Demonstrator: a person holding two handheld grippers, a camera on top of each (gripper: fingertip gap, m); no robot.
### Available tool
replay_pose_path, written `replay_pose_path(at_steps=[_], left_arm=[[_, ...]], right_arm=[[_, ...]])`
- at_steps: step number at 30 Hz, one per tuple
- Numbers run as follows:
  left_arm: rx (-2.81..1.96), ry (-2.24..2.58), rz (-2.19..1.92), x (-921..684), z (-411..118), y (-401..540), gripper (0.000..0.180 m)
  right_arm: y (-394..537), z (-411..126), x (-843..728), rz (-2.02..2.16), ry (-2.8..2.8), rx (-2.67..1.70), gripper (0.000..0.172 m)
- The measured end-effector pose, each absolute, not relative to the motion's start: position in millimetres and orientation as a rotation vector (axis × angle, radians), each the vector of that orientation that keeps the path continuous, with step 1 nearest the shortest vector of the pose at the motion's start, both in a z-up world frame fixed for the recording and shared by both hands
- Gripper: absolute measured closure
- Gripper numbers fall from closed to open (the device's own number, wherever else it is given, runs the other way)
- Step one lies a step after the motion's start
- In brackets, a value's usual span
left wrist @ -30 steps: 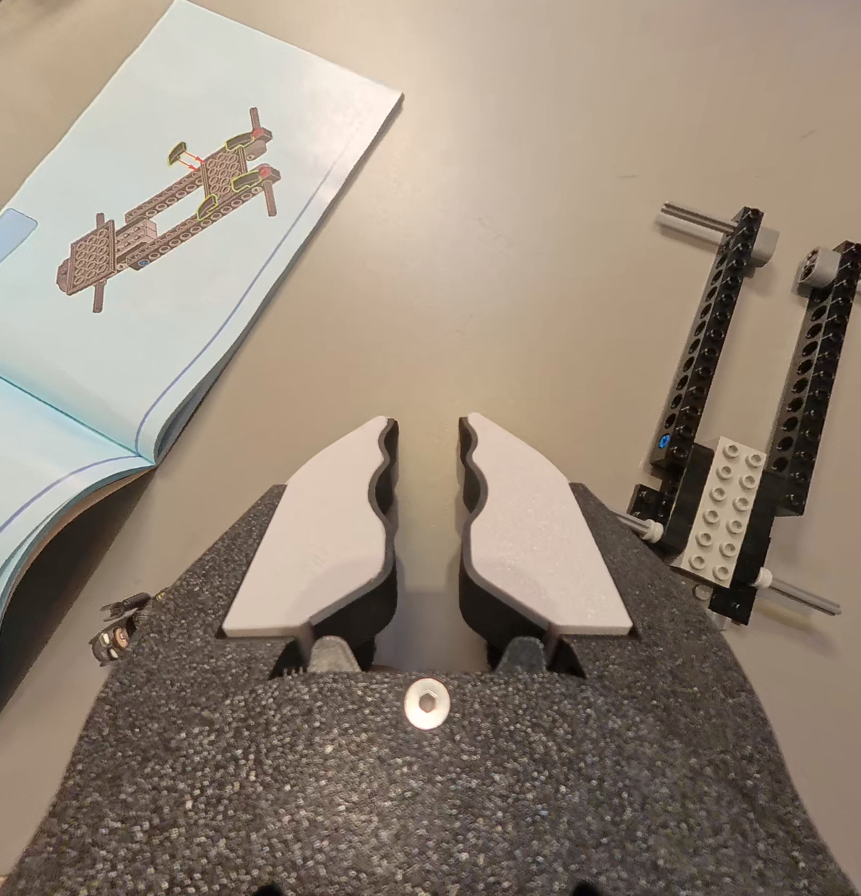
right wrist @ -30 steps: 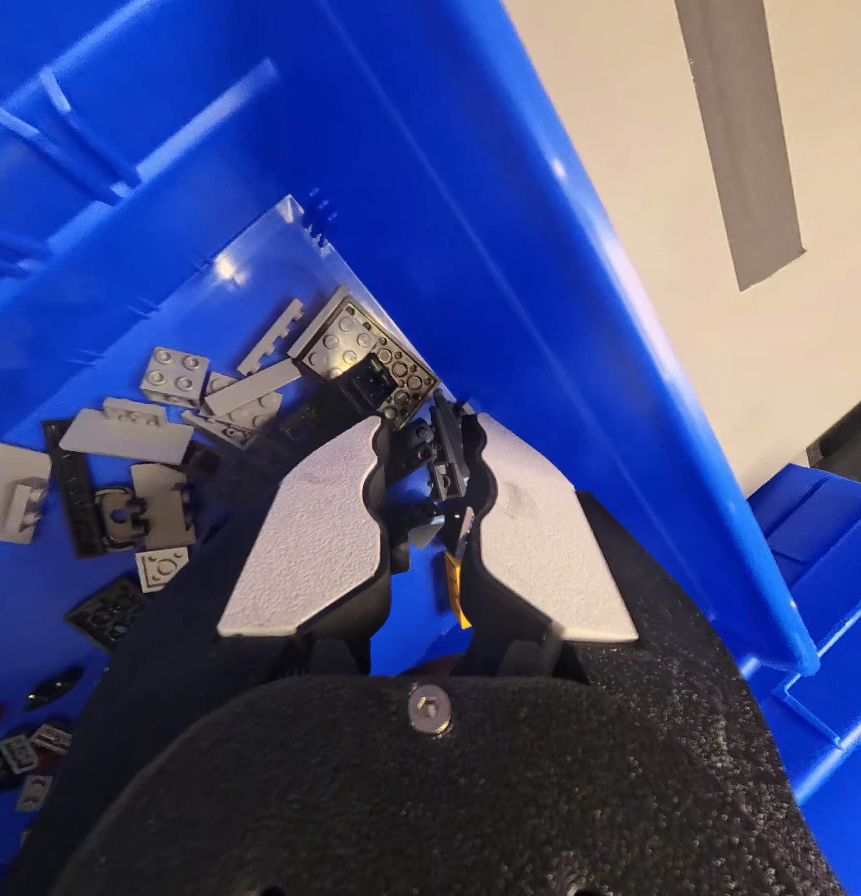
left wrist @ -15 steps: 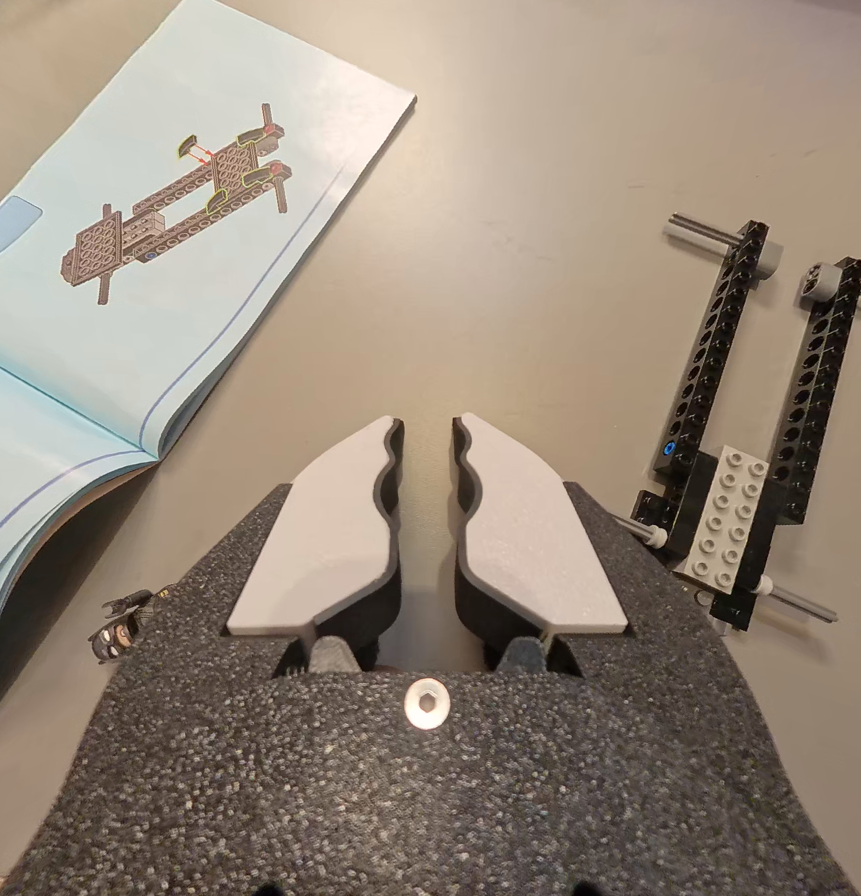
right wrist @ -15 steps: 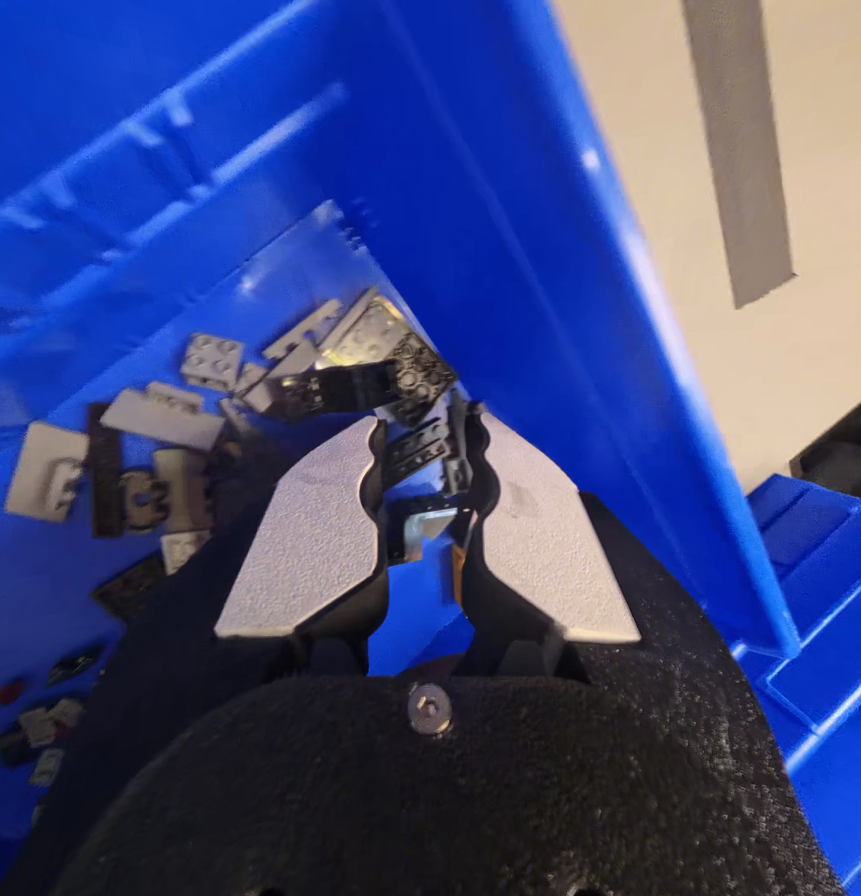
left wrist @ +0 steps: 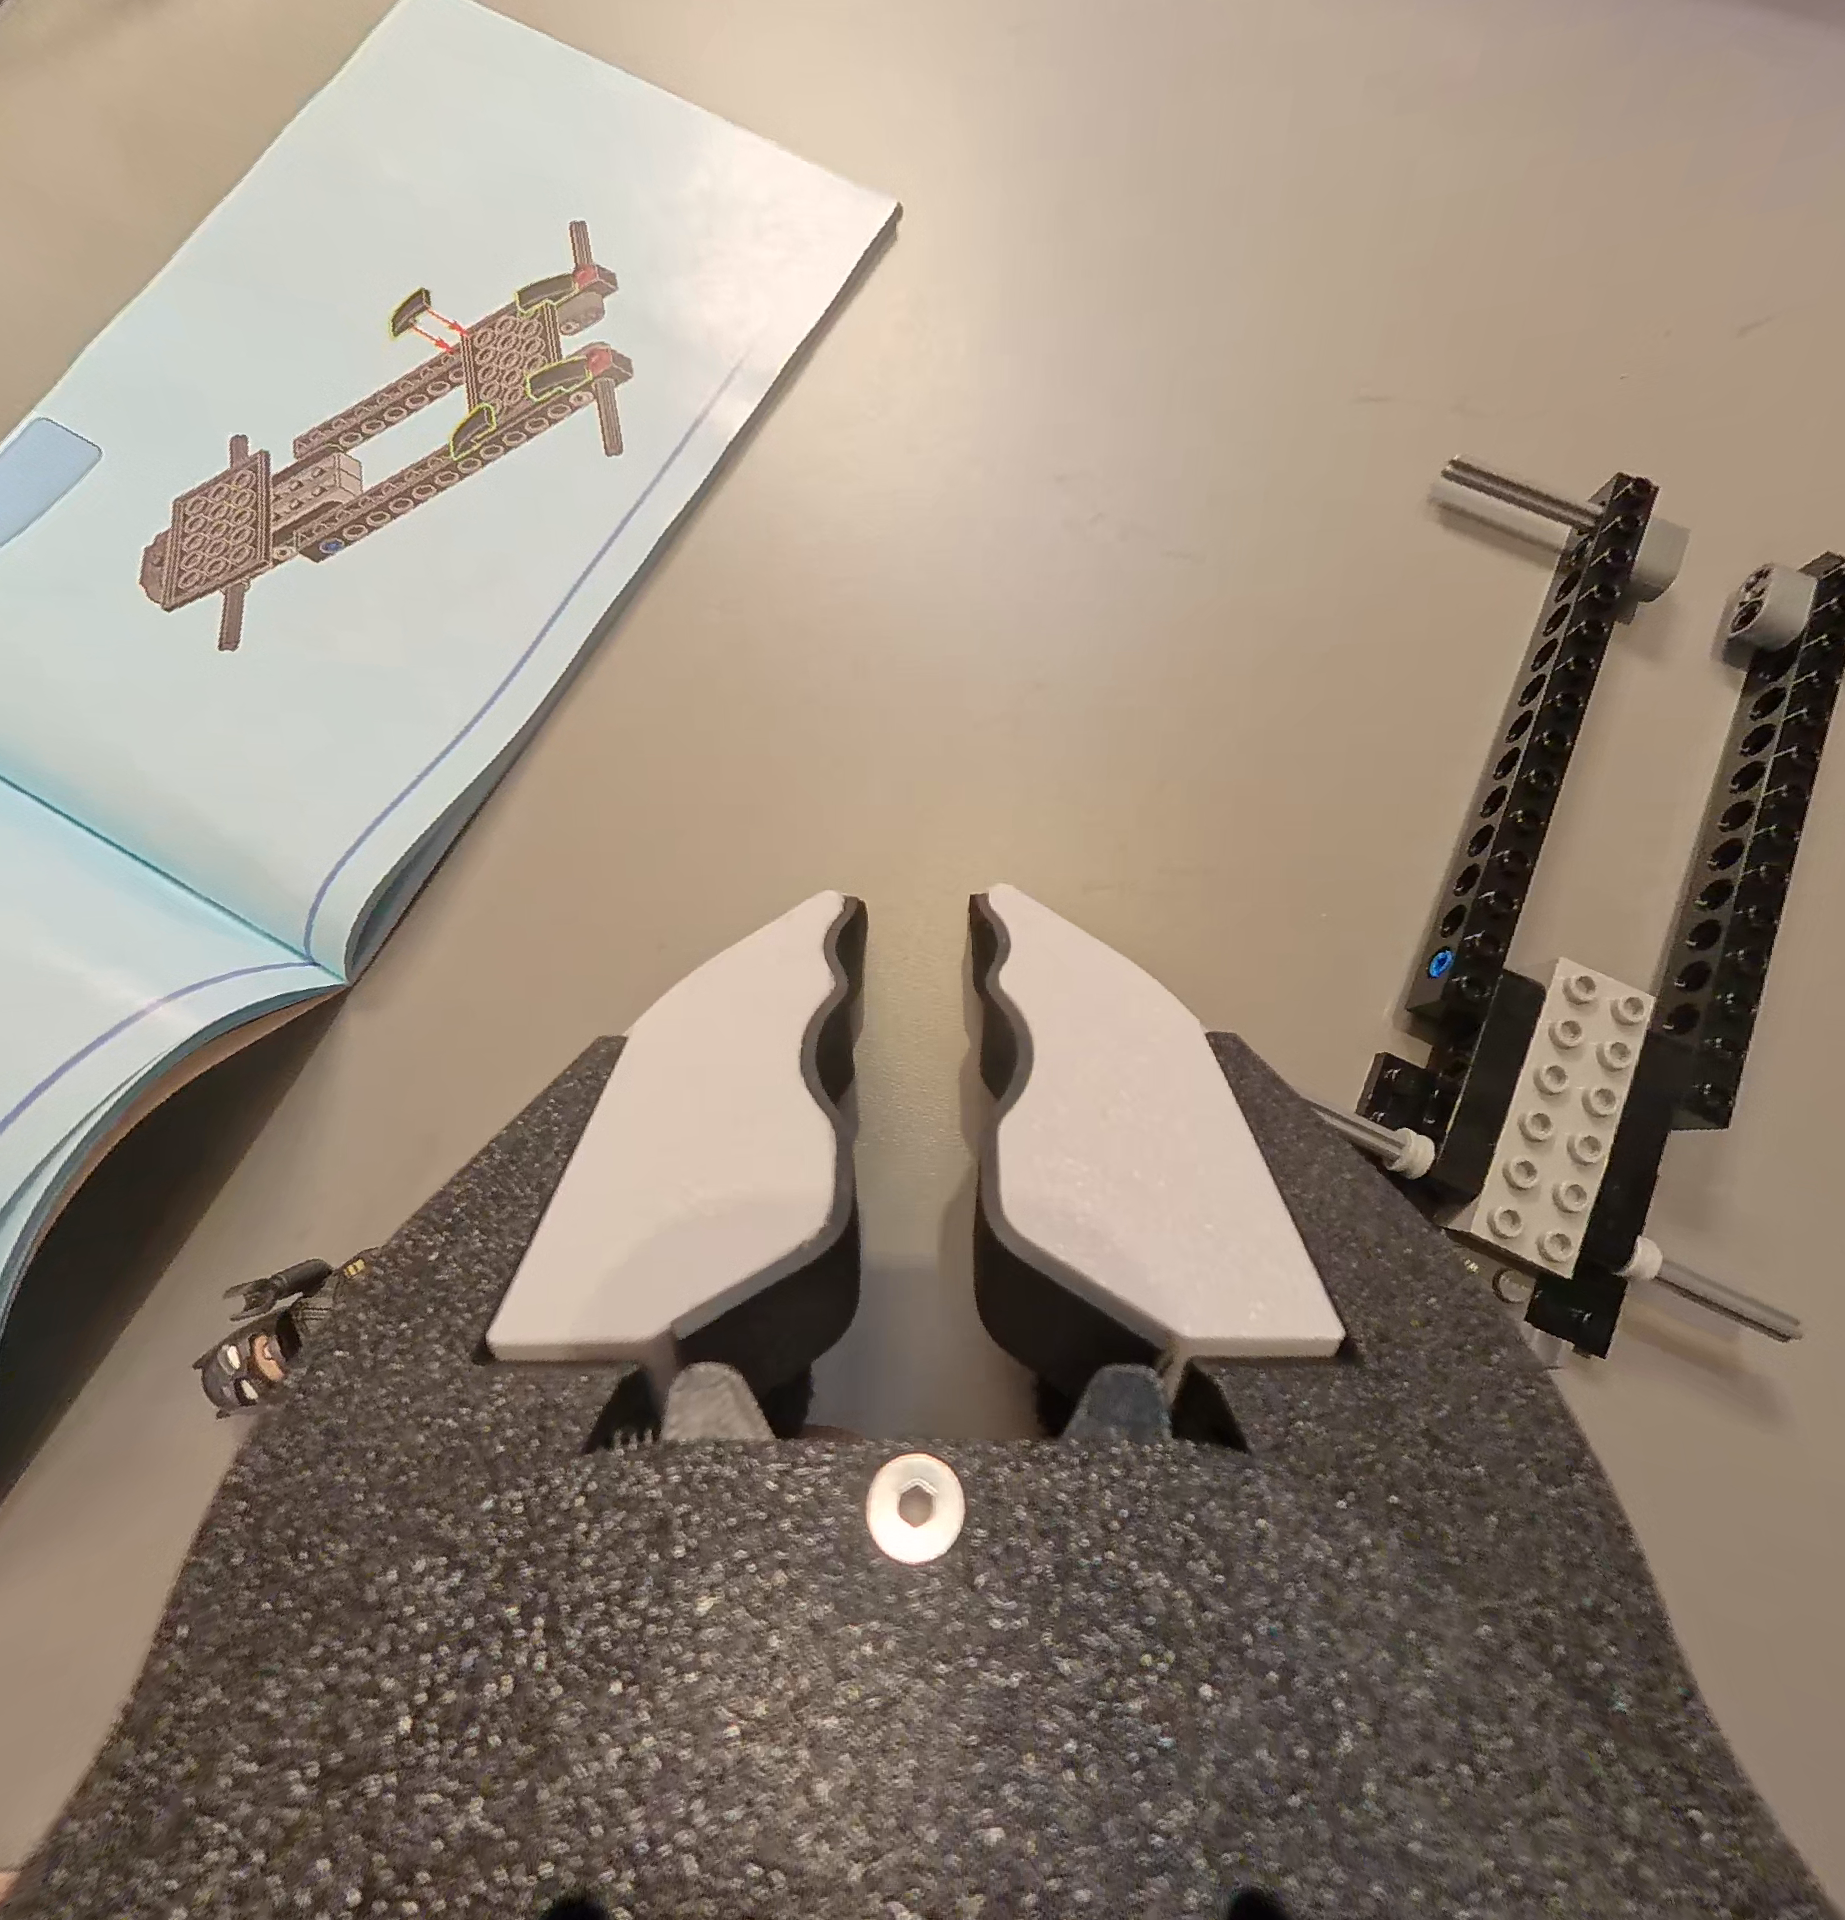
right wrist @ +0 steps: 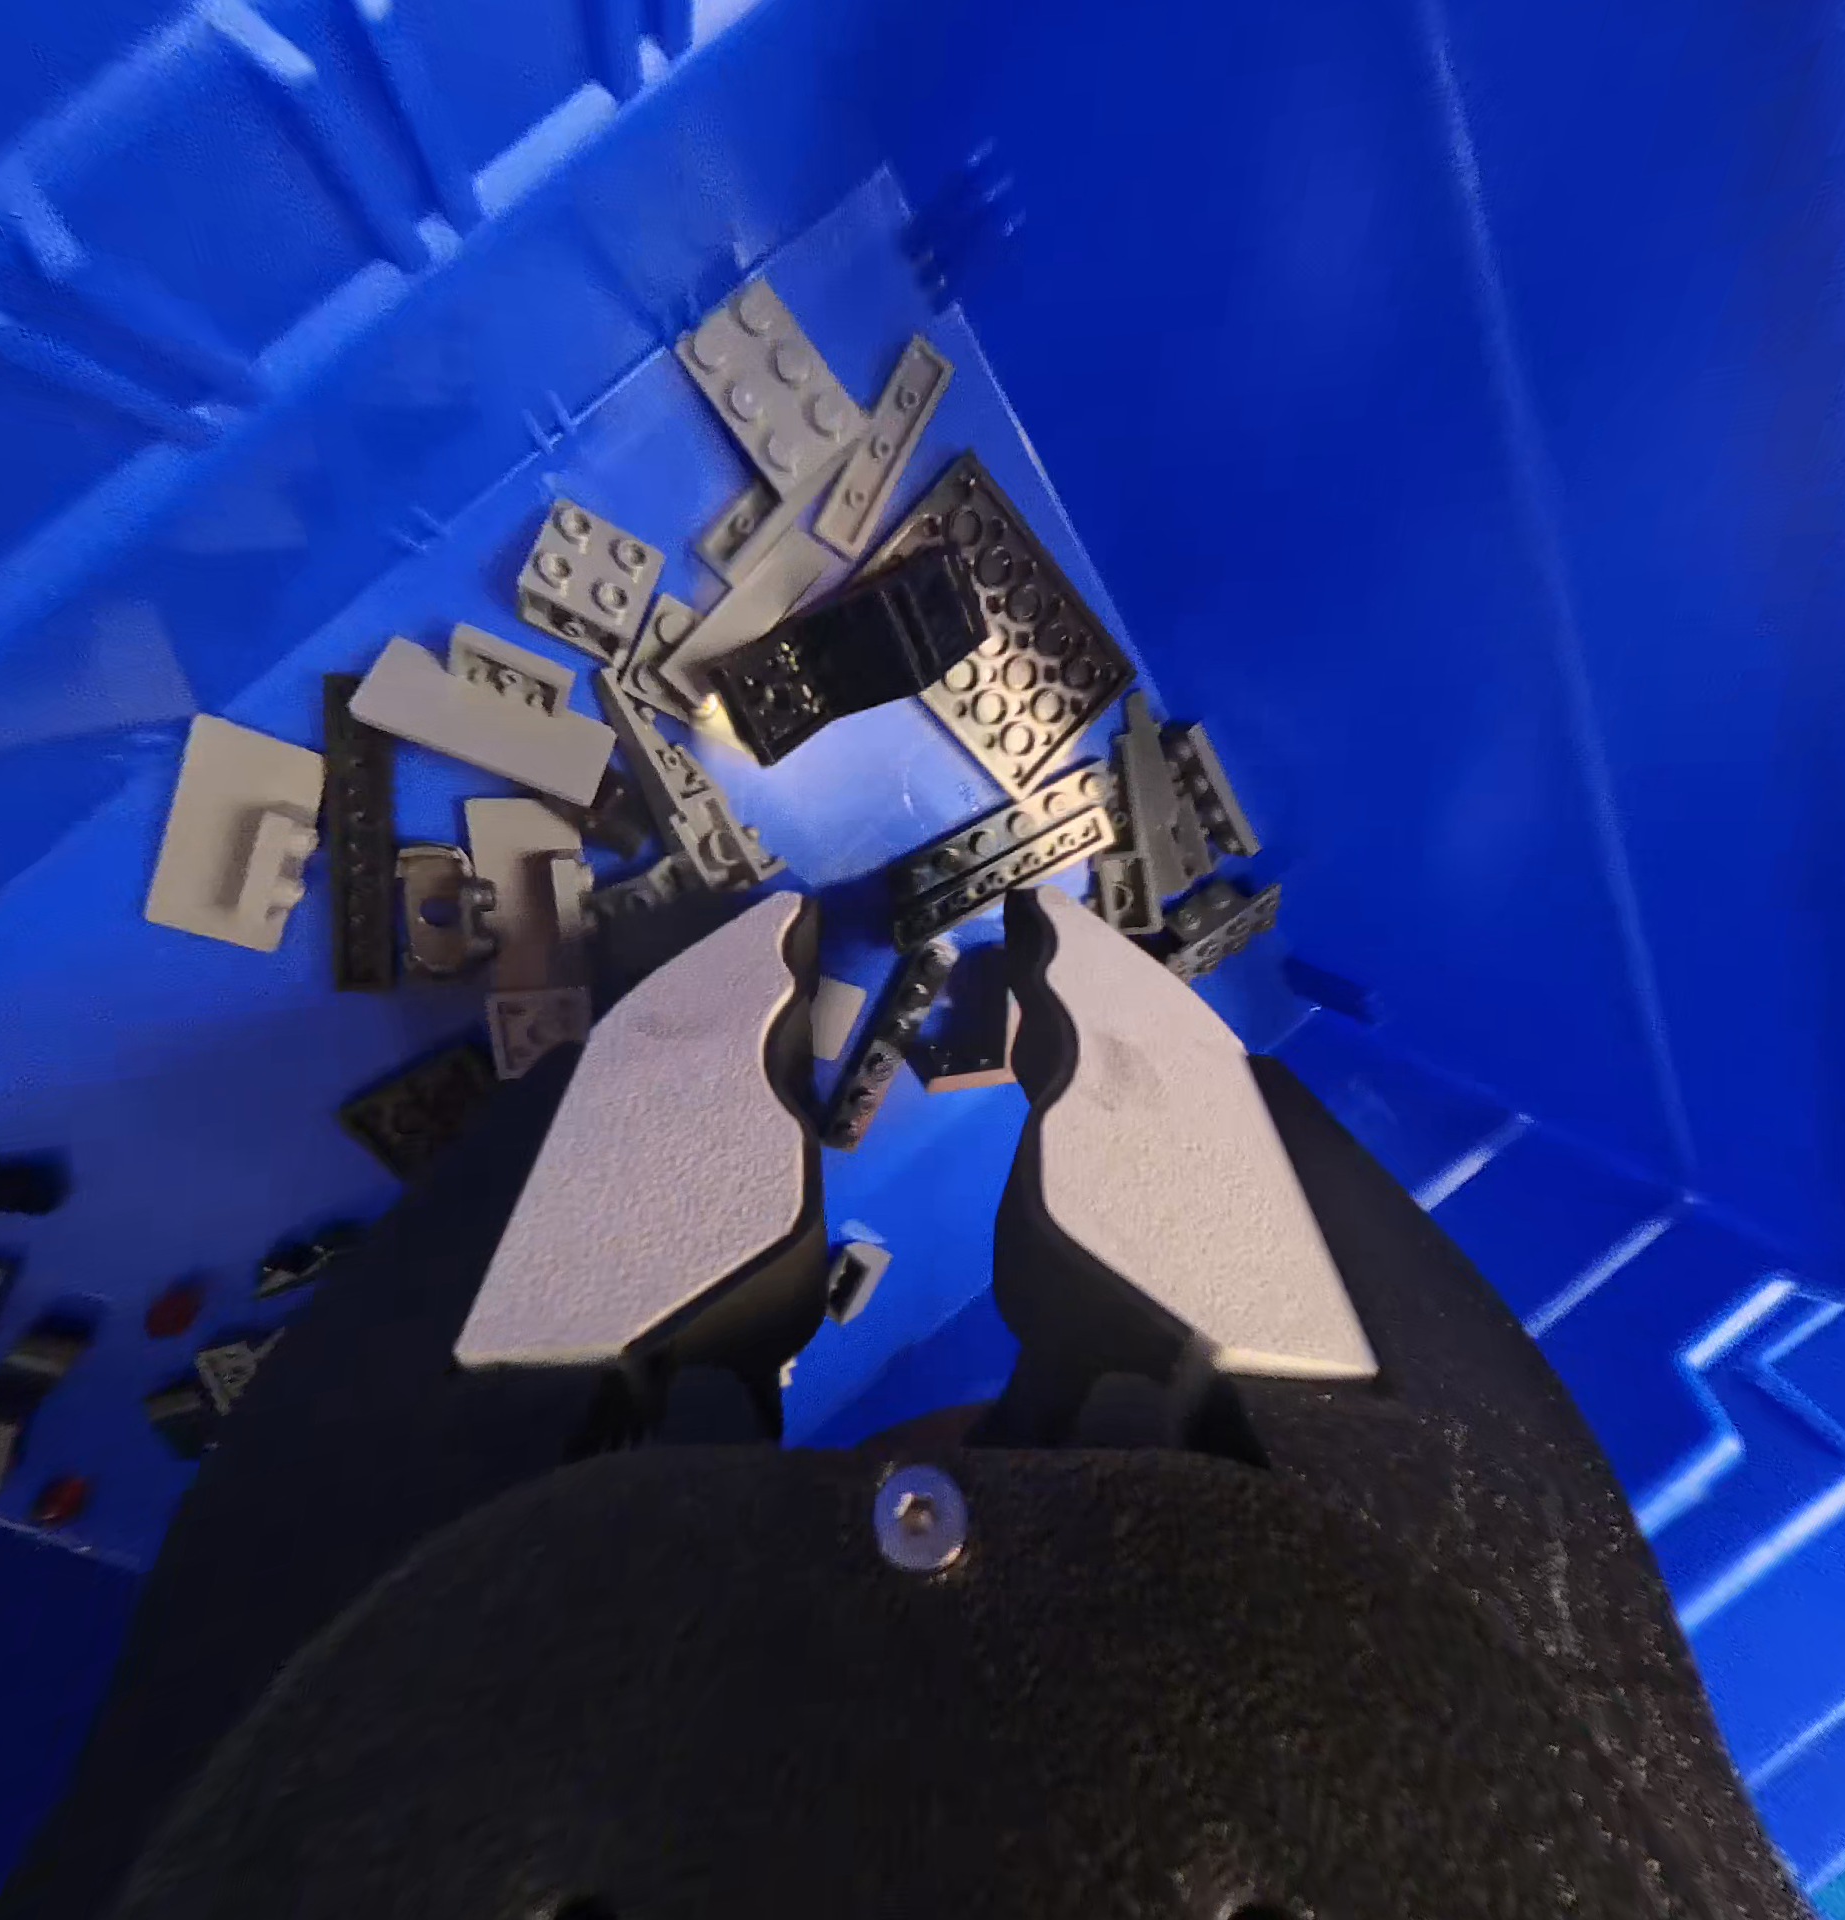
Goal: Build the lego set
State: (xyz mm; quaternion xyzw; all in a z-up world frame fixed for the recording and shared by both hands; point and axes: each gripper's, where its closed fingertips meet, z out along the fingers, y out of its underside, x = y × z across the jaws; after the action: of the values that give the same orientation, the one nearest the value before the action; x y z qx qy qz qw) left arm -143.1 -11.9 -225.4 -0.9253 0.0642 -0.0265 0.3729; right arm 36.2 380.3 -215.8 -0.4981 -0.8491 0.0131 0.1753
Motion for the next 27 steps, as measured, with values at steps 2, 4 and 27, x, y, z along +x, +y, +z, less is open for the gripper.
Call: replay_pose_path(at_steps=[2,4,27], left_arm=[[-2.371,0.162,-0.066,-143.4,-225.4,-11.7,0.161],[-2.371,0.161,-0.066,-143.5,-225.4,-11.6,0.161],[-2.372,0.152,-0.06,-144.6,-225.4,-11.4,0.162]], right_arm=[[383.7,-209.7,29.2,0.053,-2.377,-1.353,0.139],[389.8,-205.9,15.3,0.09,-2.317,-1.359,0.14],[369.4,-208.0,24.2,0.164,-2.555,-1.36,0.131]])
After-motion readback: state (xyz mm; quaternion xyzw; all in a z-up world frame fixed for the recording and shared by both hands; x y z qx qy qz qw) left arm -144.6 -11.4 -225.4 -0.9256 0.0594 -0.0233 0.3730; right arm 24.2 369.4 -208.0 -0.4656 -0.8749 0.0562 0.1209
